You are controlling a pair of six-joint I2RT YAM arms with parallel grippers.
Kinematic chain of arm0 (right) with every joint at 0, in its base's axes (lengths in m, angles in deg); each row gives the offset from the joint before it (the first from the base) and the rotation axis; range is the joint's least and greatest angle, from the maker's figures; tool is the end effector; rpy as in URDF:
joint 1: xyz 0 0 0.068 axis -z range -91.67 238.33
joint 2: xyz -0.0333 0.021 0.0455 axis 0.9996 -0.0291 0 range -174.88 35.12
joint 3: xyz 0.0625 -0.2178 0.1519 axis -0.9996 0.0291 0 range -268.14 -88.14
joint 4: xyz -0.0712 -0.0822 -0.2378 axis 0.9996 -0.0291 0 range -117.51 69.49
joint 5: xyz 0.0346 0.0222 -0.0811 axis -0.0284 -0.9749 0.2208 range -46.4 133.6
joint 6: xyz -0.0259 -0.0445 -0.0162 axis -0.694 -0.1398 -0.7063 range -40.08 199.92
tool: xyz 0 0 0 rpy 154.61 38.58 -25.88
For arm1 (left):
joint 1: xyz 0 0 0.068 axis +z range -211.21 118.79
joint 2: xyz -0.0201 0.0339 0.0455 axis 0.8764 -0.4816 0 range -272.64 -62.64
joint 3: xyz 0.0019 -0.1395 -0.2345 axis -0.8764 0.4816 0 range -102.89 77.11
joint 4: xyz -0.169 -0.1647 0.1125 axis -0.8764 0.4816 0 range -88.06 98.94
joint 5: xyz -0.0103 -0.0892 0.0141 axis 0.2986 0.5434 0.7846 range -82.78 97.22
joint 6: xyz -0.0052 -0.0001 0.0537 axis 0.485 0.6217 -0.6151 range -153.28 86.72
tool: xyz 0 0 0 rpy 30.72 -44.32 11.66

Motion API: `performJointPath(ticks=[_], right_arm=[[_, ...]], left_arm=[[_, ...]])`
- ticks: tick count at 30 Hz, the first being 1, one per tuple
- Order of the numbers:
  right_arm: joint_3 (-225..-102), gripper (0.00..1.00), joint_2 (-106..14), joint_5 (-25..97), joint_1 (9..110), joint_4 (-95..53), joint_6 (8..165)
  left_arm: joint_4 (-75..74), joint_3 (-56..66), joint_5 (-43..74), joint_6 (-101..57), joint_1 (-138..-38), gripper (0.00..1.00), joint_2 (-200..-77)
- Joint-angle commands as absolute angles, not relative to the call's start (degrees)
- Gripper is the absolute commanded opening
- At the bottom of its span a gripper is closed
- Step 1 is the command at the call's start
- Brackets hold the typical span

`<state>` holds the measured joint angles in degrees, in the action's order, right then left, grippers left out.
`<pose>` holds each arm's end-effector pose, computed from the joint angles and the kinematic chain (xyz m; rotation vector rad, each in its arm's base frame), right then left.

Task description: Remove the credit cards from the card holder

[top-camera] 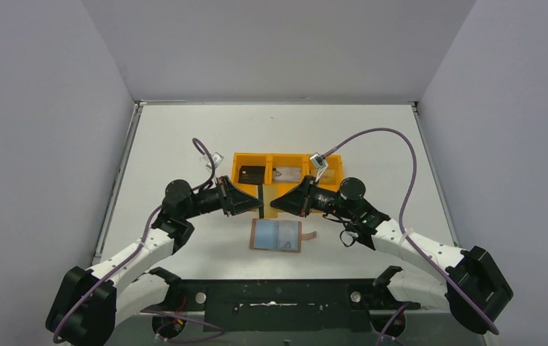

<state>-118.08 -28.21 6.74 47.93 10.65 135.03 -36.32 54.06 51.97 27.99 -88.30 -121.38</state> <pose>0.1701 0.1728 0.2606 -0.3493 1.8998 1.7219 0.1810 -0.1208 0.2494 0.1999 1.8398 -1.7408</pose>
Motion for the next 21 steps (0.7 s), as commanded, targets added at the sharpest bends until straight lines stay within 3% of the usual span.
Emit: performJointPath(ticks=[1, 4, 5, 6, 12, 21], right_arm=[[-117.88, 0.0, -27.21, 5.01, 48.17, 16.9, 134.97], [-118.27, 0.0, -25.5, 6.9, 48.34, 12.61, 132.36], [-119.1, 0.0, -24.71, 7.99, 48.44, 8.92, 130.43], [-120.21, 0.0, -23.82, 9.79, 48.48, 4.38, 128.01], [-129.95, 0.0, -19.14, 30.49, 48.56, -24.34, 110.33], [-140.51, 0.0, -22.83, 53.72, 45.31, -41.06, 81.27]], left_arm=[[-41.22, 54.23, 53.29, 28.91, -87.66, 0.2, -121.15], [-38.95, 54.02, 52.93, 28.18, -86.5, 0.52, -120.47], [-37.27, 53.62, 52.43, 27.4, -85.92, 0.71, -119.97], [-34.14, 53.07, 51.33, 26.04, -85.0, 0.8, -119.19], [-1.54, 44.75, 32.85, 10.89, -83.71, 0.85, -111.35], [16.73, 37.85, 16.52, -1.8, -83.65, 0.87, -105.22]])
